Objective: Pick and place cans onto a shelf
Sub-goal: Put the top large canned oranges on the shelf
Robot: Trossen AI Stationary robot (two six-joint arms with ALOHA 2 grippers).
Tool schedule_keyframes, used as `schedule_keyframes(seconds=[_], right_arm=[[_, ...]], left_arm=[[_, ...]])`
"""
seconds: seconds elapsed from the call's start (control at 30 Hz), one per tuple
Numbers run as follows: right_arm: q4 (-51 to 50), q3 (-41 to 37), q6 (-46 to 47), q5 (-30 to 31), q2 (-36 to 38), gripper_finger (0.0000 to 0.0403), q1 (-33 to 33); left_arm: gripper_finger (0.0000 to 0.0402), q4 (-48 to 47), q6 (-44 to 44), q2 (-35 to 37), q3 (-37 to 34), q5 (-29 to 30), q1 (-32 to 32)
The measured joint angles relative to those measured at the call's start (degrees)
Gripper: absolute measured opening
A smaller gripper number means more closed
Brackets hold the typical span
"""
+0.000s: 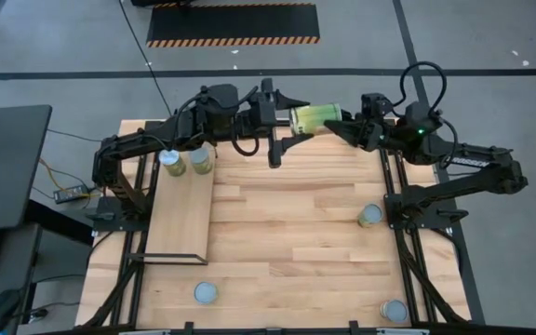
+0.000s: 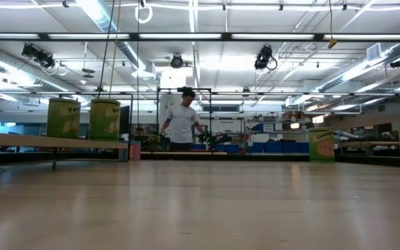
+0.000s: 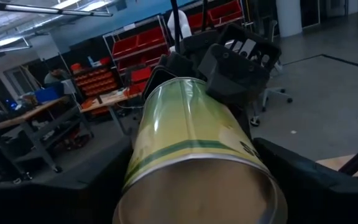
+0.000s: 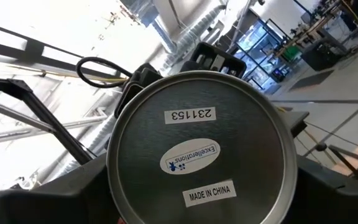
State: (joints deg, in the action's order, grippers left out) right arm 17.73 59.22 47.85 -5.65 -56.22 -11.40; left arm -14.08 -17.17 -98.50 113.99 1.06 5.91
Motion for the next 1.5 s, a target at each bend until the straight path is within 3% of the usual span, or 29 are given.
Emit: schedule_keyframes(seconds=[0.2, 0.37, 0.57, 0.73, 0.9, 1.07, 1.3, 1.5], right_arm=[[1.07, -0.02, -1.71, 0.68, -0.1, 0.0358, 0.0], [1.63, 0.0, -5.74, 0.85, 0.04, 0.039, -0.16], [-5.2, 0.15, -7.74, 0.85, 0.49, 0.0393, -1.51], [-13.25, 0.11, -9.19, 1.54, 0.4, 0.039, -2.19], [-16.9, 0.11, -10.81, 1.7, 0.38, 0.039, -2.37], [-17.89, 0.11, -12.29, 1.22, 0.38, 0.039, -2.71], [-19.52, 0.11, -12.53, 0.46, 0.38, 0.039, -2.69], [-21.69, 0.09, -12.06, -0.48, 0.38, 0.039, -2.67]], left_arm=[[0.0303, -0.52, -0.1, 0.01, 0.07, 1.02, -0.08], [0.0303, -9.12, 0.2, 0.83, 3.12, 2.28, -0.12], [0.0303, -34.94, 5.97, 2.19, 9.28, 6.12, 0.47], [0.0303, -58.01, 19.73, 3.35, 10.21, 8.6, 2.81], [0.0303, -73.99, 33.24, 3.39, 8.8, 10.92, 4.5], [0.0303, -74.81, 46.47, 7.1, -2.81, 8.17, 5.5], [0.0303, -73.38, 59.95, 15.37, -27.02, 7.69, 5.97], [0.0303, -72.77, 61.52, 21.66, -42.76, 4.32, 7.85]])
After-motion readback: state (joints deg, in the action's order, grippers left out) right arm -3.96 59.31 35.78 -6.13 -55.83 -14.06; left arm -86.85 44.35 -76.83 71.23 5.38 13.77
